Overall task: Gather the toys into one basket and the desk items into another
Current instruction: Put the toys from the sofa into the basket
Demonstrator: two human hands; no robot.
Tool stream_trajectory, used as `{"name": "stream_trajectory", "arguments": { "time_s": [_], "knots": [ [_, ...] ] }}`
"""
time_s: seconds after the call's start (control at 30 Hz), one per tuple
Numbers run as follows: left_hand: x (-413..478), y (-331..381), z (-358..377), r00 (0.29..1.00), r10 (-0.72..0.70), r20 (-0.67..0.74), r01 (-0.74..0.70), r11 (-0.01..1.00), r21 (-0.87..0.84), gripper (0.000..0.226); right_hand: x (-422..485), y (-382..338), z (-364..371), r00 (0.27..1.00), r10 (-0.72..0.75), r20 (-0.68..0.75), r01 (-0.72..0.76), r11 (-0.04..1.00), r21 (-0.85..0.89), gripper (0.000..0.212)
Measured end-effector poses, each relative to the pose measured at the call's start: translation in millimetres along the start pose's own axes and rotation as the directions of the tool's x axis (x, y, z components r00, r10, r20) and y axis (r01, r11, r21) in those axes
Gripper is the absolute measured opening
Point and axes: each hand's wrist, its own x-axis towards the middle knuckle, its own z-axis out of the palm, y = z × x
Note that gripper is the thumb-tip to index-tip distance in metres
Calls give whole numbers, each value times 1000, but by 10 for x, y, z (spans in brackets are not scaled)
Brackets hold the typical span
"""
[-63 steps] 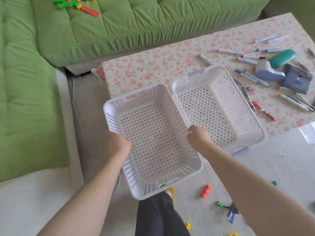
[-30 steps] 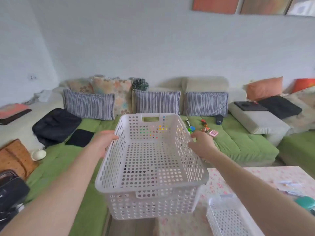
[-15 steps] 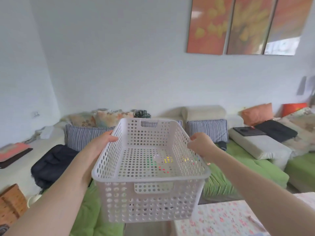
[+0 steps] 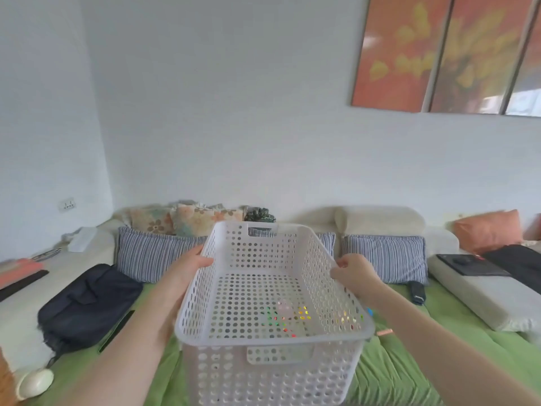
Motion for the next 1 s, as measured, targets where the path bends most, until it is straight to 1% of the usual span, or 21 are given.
{"name": "stream_trajectory", "arguments": {
  "time_s": [0.13, 0.27, 0.33, 0.43, 0.5, 0.6, 0.67, 0.77, 0.9, 1.0],
  "knots": [
    [525, -74, -60, 999, -35, -22, 35, 999, -11, 43, 457, -37, 163, 1000, 5, 6, -5, 1000, 23, 10],
    [1111, -57, -101, 998, -59, -20, 58, 997, -43, 45, 1000, -73, 319, 1000, 19, -6, -19, 999, 33, 19],
    [1461, -90, -152, 998, -57, -26, 57, 998, -25, 52, 1298, -114, 399, 999, 23, -29, -22, 999, 48, 22],
    [2123, -200, -261, 1000, -12, -4, 12, 1000, -26, 60, 1812, -182, 569, 997, 48, -64, -38, 988, 147, 25],
    [2472, -171, -312, 1000, -19, 5, 19, 999, -34, 66, 2131, -246, 653, 997, 65, -52, -52, 975, 214, 20],
    [2997, -119, -344, 999, -30, -13, 30, 999, -20, 56, 2581, -305, 791, 996, 81, -45, -66, 964, 258, 18],
    [3317, -30, -294, 1000, -19, 5, 19, 1000, -19, 56, 2903, -302, 868, 994, 91, -66, -69, 958, 280, 21],
    [3715, -57, -166, 999, -41, 4, 41, 999, -13, 53, 3302, -218, 982, 991, 102, -86, -75, 960, 270, 22],
    [4365, -282, -40, 996, -92, 1, 92, 996, -3, 56, 3881, -31, 1178, 988, 141, -55, -125, 964, 234, 19],
    [4751, -405, 110, 992, -124, -20, 124, 992, -2, 48, 4352, 100, 1325, 989, 147, -23, -140, 970, 199, 18]
  ]
}}
